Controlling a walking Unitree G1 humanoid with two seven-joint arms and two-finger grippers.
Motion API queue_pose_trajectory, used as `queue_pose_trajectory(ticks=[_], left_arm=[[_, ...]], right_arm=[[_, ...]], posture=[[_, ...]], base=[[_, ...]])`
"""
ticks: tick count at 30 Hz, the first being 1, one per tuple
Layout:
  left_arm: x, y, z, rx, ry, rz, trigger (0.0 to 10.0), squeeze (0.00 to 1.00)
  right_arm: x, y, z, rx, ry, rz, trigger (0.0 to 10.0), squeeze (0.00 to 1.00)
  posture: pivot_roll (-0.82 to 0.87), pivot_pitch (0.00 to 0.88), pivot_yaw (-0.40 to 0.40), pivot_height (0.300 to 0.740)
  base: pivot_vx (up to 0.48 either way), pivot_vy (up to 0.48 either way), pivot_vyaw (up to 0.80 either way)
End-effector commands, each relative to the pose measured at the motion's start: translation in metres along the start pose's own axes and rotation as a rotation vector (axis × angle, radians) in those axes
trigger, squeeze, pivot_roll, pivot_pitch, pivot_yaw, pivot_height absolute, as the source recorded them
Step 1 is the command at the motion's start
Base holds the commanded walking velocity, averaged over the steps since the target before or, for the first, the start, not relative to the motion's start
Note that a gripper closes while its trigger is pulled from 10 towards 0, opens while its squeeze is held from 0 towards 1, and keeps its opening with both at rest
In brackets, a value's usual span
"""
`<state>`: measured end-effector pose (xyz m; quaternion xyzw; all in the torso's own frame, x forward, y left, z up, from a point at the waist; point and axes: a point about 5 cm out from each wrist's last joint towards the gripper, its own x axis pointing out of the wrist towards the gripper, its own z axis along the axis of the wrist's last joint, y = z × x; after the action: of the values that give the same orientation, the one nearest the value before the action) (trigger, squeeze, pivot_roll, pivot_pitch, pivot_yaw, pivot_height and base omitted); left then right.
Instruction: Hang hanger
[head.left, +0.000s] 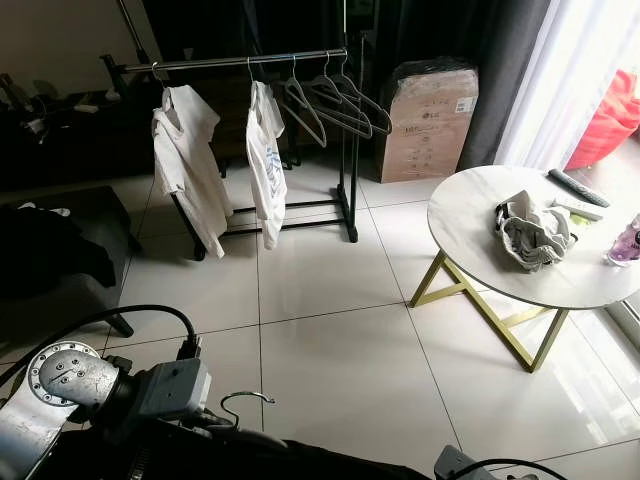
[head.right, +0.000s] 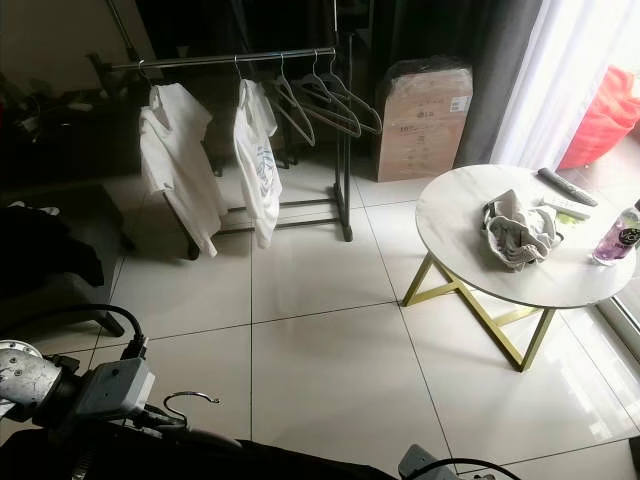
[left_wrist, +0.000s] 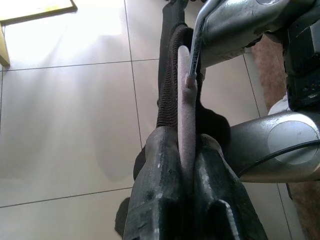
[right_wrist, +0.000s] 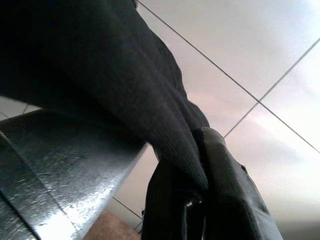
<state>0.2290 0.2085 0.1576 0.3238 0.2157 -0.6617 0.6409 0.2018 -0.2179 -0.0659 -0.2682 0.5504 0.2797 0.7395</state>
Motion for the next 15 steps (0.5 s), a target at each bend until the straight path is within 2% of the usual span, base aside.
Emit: queue_pose_trajectory(ticks=[1,2,3,4,5,8,9,10,15], left_arm=[[-0.013,0.001,0.003,0.021,0.036,0.036,10.0,0.00],[-0.011,0.001,0.002,0.019,0.036,0.039,10.0,0.00],[-0.008,0.001,0.002,0.018,0.037,0.043,10.0,0.00],[-0.008,0.001,0.002,0.018,0.037,0.043,10.0,0.00],[-0.002,0.000,0.000,0.018,0.036,0.043,10.0,0.00],[0.007,-0.001,0.001,0.009,0.018,0.046,10.0,0.00],[0.009,-0.002,0.001,0.005,0.011,0.044,10.0,0.00],[0.012,-0.003,0.002,0.002,0.004,0.041,10.0,0.00],[0.017,-0.004,0.000,-0.009,-0.002,0.036,10.0,0.00]], right_arm=[[-0.002,-0.005,-0.009,0.053,-0.025,-0.039,0.0,0.00],[-0.002,-0.005,-0.002,0.100,-0.073,-0.039,0.0,0.00],[-0.002,-0.007,0.007,0.146,-0.122,-0.039,1.7,0.00],[-0.002,-0.007,0.007,0.146,-0.122,-0.039,1.7,0.00],[-0.005,-0.011,0.024,0.198,-0.205,-0.048,10.0,0.00],[-0.009,-0.018,0.041,0.249,-0.275,-0.070,10.0,0.00],[-0.010,-0.019,0.046,0.263,-0.298,-0.064,10.0,0.94],[-0.011,-0.020,0.051,0.270,-0.319,-0.052,10.0,1.00],[-0.016,-0.021,0.067,0.183,-0.363,0.024,10.0,1.00]], posture=[[0.07,0.126,0.040,0.740],[0.07,0.126,0.040,0.740],[0.07,0.125,0.040,0.740],[0.07,0.125,0.040,0.740],[0.07,0.125,0.040,0.740],[0.06,0.125,0.040,0.740],[0.06,0.125,0.040,0.740],[0.06,0.125,0.040,0.740],[0.05,0.121,0.040,0.740]], base=[[0.000,0.000,0.00],[0.000,0.000,0.00],[0.000,0.000,0.00],[0.000,0.000,0.00],[0.000,0.000,0.00],[0.000,0.000,0.00],[0.000,0.000,0.00],[0.000,0.000,0.00],[0.000,0.000,0.00]])
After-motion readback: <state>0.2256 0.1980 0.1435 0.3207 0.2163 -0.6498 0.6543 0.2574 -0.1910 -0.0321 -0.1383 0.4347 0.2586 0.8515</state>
